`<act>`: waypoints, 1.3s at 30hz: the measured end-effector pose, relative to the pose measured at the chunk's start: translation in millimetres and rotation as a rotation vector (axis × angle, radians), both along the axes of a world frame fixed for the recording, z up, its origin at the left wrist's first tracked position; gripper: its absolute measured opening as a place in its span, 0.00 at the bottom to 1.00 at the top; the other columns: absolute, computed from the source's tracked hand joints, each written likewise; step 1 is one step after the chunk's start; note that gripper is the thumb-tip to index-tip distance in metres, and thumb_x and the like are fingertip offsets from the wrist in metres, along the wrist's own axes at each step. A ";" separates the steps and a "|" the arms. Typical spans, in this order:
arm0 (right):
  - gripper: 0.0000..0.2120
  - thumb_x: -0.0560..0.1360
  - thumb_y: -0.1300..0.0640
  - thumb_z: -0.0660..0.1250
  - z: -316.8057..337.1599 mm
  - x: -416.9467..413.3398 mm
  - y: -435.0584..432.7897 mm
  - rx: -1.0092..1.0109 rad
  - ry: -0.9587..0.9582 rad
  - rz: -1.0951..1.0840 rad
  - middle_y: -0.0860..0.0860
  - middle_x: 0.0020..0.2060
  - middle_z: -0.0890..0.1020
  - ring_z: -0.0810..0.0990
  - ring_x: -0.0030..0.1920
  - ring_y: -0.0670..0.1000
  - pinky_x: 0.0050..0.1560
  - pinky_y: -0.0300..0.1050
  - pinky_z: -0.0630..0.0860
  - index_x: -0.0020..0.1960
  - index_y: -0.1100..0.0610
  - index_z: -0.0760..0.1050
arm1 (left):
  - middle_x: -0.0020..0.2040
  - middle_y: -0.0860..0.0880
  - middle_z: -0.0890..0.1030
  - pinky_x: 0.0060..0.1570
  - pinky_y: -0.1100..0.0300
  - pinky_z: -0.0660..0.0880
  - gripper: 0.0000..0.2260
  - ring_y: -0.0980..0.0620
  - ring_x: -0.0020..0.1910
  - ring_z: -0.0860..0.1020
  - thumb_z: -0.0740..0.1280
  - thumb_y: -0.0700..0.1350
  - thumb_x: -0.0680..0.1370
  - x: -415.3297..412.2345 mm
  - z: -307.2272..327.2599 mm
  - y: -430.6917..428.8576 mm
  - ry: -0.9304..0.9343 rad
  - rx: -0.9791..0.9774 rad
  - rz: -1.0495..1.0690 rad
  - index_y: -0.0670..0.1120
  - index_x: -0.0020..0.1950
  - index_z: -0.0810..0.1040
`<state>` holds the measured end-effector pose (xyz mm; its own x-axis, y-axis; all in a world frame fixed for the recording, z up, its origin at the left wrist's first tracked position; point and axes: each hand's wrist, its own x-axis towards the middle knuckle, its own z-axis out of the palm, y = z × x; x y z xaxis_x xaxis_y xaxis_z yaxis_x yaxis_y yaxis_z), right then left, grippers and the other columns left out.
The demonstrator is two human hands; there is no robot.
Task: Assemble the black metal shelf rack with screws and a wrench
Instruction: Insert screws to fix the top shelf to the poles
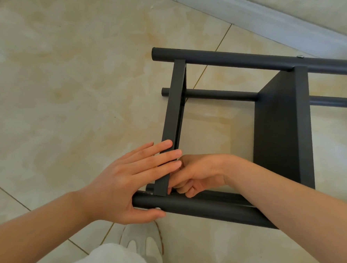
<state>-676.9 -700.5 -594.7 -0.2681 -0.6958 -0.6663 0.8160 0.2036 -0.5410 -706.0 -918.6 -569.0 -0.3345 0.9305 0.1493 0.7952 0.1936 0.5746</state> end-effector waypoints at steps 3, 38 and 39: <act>0.07 0.81 0.54 0.66 0.8 0.1 2.4 0.016 -0.023 0.024 0.49 0.31 0.61 0.58 0.31 0.46 0.36 0.39 0.60 0.47 0.56 0.79 | 0.78 0.46 0.66 0.74 0.41 0.64 0.35 0.42 0.78 0.62 0.71 0.58 0.75 0.2 0.6 -0.2 -0.005 -0.001 0.002 0.42 0.76 0.67; 0.07 0.75 0.61 0.70 23.9 7.1 0.8 0.089 0.091 -0.088 0.47 0.29 0.71 0.68 0.33 0.46 0.49 0.45 0.68 0.40 0.53 0.79 | 0.78 0.47 0.66 0.77 0.47 0.59 0.36 0.45 0.79 0.61 0.75 0.57 0.73 1.4 9.7 1.6 -0.002 -0.050 0.033 0.42 0.75 0.69; 0.07 0.75 0.61 0.70 24.5 7.1 0.9 0.092 0.092 -0.089 0.48 0.30 0.71 0.68 0.33 0.46 0.49 0.45 0.68 0.39 0.52 0.79 | 0.78 0.47 0.66 0.77 0.47 0.59 0.36 0.45 0.79 0.61 0.75 0.57 0.73 1.4 9.4 1.6 0.001 -0.047 0.031 0.42 0.75 0.69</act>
<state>-669.7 -699.6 -570.2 -0.3884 -0.6035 -0.6964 0.7812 0.1853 -0.5962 -704.6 -917.0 -559.6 -0.3635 0.9255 0.1062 0.7888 0.2451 0.5637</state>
